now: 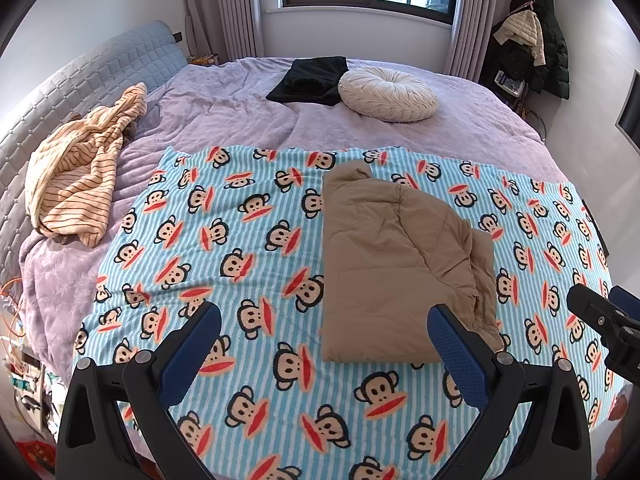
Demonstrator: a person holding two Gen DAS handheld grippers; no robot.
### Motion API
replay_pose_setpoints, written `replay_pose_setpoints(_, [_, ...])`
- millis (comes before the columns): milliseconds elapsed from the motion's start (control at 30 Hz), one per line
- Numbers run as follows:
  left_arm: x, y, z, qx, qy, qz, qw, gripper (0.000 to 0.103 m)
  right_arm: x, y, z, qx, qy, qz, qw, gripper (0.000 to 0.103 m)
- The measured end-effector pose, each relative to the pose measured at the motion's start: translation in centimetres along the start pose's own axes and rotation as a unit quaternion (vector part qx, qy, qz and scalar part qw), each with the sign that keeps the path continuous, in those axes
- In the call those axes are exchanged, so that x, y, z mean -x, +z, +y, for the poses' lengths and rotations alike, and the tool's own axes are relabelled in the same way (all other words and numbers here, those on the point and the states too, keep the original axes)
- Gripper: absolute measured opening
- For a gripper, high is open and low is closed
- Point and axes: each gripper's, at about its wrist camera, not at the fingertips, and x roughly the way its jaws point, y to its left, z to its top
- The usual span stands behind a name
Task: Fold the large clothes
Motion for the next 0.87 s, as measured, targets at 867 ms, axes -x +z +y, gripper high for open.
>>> replay_pose_setpoints(867, [0.67, -0.14, 0.12, 0.007, 0.011, -0.017, 0.9998, 0.103, 0.04, -0.18, 0.01, -0.001, -0.002, 0.002, 1.000, 0.103])
